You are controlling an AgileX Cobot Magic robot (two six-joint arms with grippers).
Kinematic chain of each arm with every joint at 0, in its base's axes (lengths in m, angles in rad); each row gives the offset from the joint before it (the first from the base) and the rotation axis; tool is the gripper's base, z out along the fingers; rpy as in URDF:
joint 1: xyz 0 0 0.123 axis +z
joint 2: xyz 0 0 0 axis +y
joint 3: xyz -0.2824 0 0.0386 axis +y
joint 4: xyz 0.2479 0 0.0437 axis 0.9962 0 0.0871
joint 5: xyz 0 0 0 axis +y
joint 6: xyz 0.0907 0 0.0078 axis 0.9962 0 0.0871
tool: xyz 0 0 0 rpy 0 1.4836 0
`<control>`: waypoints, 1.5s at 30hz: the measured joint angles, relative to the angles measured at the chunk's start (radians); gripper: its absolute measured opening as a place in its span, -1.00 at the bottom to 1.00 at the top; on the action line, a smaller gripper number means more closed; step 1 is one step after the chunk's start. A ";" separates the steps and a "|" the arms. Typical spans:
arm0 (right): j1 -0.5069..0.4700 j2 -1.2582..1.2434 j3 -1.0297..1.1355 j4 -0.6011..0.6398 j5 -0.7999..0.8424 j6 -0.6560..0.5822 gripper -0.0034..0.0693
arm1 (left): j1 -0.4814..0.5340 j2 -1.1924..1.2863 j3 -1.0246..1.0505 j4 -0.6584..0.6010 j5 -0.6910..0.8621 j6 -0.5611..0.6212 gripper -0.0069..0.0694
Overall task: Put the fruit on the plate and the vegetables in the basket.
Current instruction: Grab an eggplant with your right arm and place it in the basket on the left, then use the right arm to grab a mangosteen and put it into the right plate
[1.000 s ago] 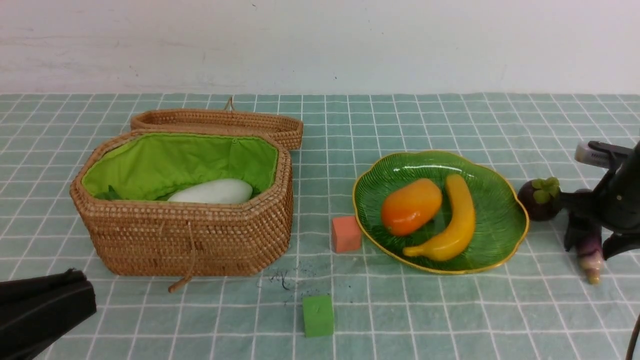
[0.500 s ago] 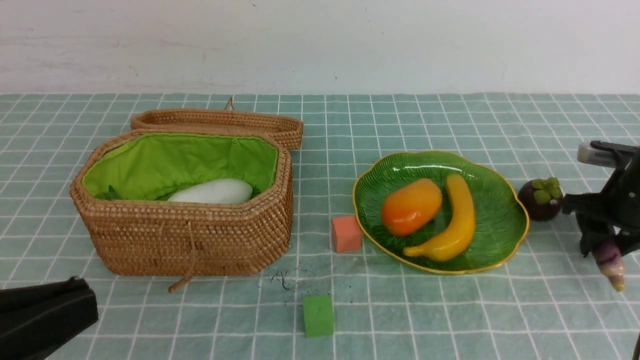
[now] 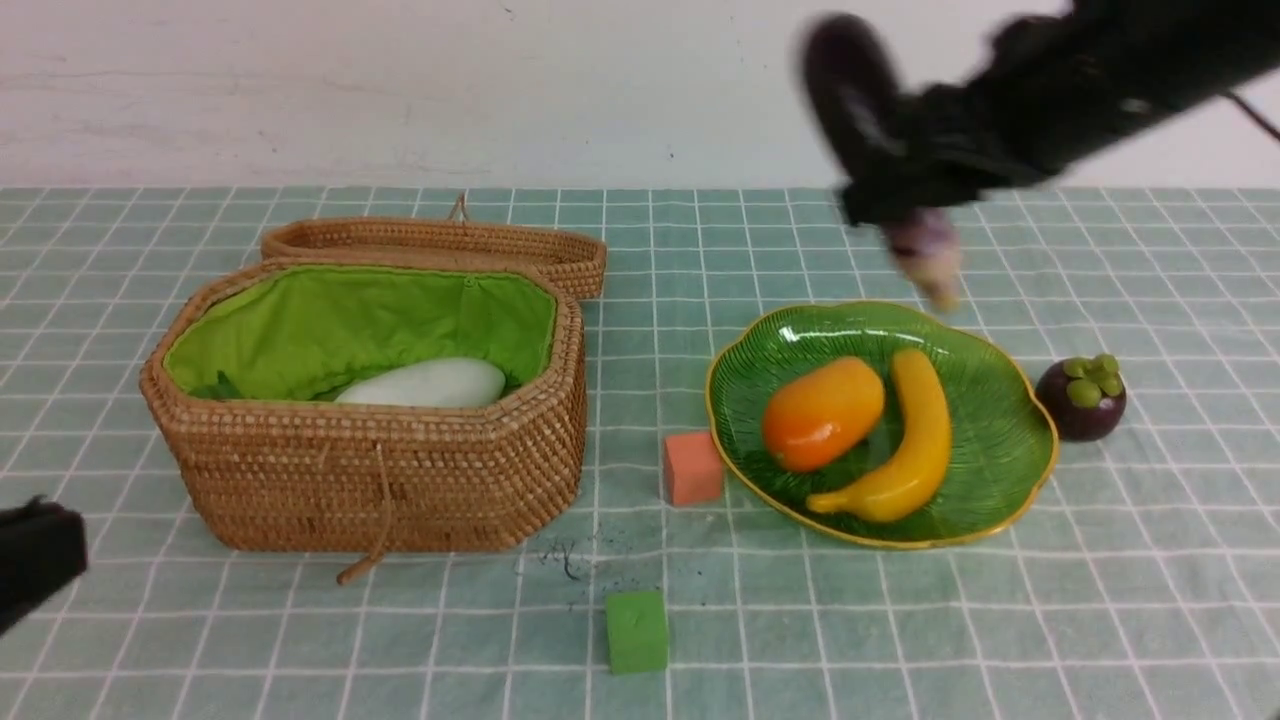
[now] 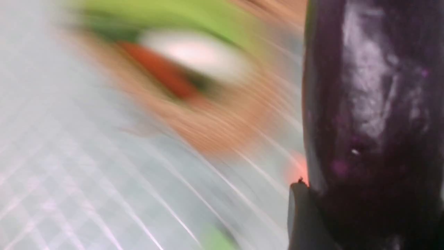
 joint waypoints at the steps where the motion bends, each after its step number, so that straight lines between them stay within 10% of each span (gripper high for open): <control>1: 0.014 0.007 -0.010 0.003 -0.015 -0.027 -0.03 | 0.000 0.000 0.000 0.013 0.000 -0.016 -0.84; 5: 0.234 0.210 -0.224 0.022 -0.183 -0.211 -0.03 | 0.000 0.000 0.000 0.172 0.078 -0.248 -0.84; 15: 0.310 0.548 -0.425 -0.154 -0.320 -0.237 0.09 | 0.000 0.000 0.000 0.127 0.028 -0.227 -0.84; 22: 0.310 0.489 -0.427 -0.371 -0.187 -0.082 0.93 | 0.000 0.000 0.000 -0.019 -0.092 -0.056 -0.84; 28: 0.284 0.316 -0.437 -0.692 0.099 0.183 0.66 | 0.000 0.000 0.000 -0.127 -0.200 0.087 -0.84; 32: 0.080 0.231 -0.437 -0.928 0.272 0.392 -0.08 | 0.000 0.000 0.000 -0.263 -0.244 0.204 -0.84; 37: -0.222 0.228 -0.346 -0.816 0.288 0.591 -0.54 | 0.000 0.000 0.000 -0.335 -0.230 0.282 -0.84; 41: -0.374 0.261 -0.274 -0.662 0.293 0.650 -0.46 | 0.000 0.000 0.000 -0.340 -0.218 0.300 -0.84; 45: -0.496 0.375 -0.236 -0.520 0.291 0.666 0.21 | 0.000 0.000 0.000 -0.341 -0.202 0.302 -0.84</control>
